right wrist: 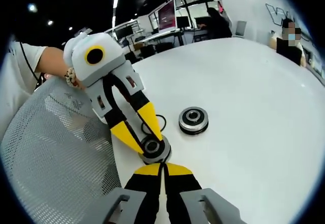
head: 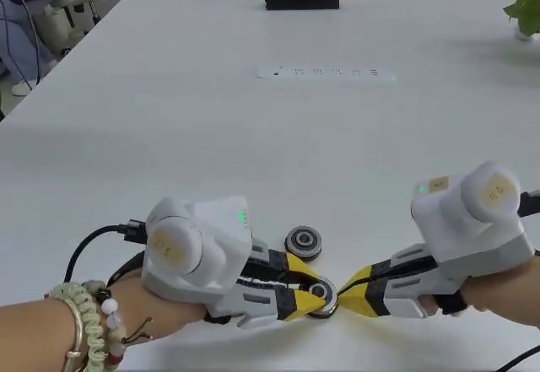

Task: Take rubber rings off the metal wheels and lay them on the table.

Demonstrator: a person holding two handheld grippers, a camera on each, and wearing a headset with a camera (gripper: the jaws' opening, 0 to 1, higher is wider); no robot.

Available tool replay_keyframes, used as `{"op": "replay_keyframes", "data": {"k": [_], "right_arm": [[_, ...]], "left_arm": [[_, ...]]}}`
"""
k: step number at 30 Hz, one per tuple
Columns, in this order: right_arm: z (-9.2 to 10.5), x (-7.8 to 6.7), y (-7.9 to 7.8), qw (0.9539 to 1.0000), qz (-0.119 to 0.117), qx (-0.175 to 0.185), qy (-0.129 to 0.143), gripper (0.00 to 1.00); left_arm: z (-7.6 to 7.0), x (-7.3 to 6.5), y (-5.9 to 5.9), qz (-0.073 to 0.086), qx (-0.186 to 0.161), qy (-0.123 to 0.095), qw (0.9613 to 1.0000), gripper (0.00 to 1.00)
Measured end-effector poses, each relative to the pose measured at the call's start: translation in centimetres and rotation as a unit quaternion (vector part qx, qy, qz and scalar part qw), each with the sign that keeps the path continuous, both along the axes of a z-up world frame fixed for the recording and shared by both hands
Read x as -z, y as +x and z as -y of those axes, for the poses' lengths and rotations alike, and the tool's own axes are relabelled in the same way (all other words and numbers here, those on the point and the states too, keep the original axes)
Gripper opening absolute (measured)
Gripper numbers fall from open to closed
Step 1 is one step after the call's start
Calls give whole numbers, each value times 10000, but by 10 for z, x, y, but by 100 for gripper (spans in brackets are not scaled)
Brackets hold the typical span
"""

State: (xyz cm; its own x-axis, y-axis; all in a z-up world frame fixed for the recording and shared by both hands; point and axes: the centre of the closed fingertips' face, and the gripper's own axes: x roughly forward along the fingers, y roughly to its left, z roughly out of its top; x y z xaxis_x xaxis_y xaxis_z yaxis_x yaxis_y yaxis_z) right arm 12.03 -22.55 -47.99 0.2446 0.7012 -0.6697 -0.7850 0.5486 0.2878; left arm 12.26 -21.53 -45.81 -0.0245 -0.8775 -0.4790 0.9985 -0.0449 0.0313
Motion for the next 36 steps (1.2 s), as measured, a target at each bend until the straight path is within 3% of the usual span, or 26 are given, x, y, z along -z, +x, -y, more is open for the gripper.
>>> {"op": "replay_keyframes", "data": {"k": [15, 16, 17, 24, 27, 30, 36], "right_arm": [[1, -5, 0, 9960, -534, 505, 504, 0], [0, -7, -2, 9922, -777, 727, 649, 0], [-2, -8, -1, 9906, -827, 767, 777, 0], [0, -9, 0, 9848, -1060, 992, 950, 0], [-2, -14, 3, 9783, -1208, 1173, 1206, 0], [-3, -14, 3, 9810, -1132, 1119, 1108, 0], [-4, -15, 2, 9801, -1173, 1146, 1120, 0]], "left_arm": [[0, 1, 1, 5, -13, -8, 10000, 8], [0, 1, 1, 9, -16, -10, 10000, 8], [0, 0, 1, 7, -18, -12, 10000, 8], [0, 1, 1, 10, -15, -5, 10000, 8], [0, 1, 1, 9, -35, 7, 10000, 8], [0, 1, 1, 28, -36, 17, 10000, 8], [0, 1, 1, 50, -23, 27, 10000, 8]]}}
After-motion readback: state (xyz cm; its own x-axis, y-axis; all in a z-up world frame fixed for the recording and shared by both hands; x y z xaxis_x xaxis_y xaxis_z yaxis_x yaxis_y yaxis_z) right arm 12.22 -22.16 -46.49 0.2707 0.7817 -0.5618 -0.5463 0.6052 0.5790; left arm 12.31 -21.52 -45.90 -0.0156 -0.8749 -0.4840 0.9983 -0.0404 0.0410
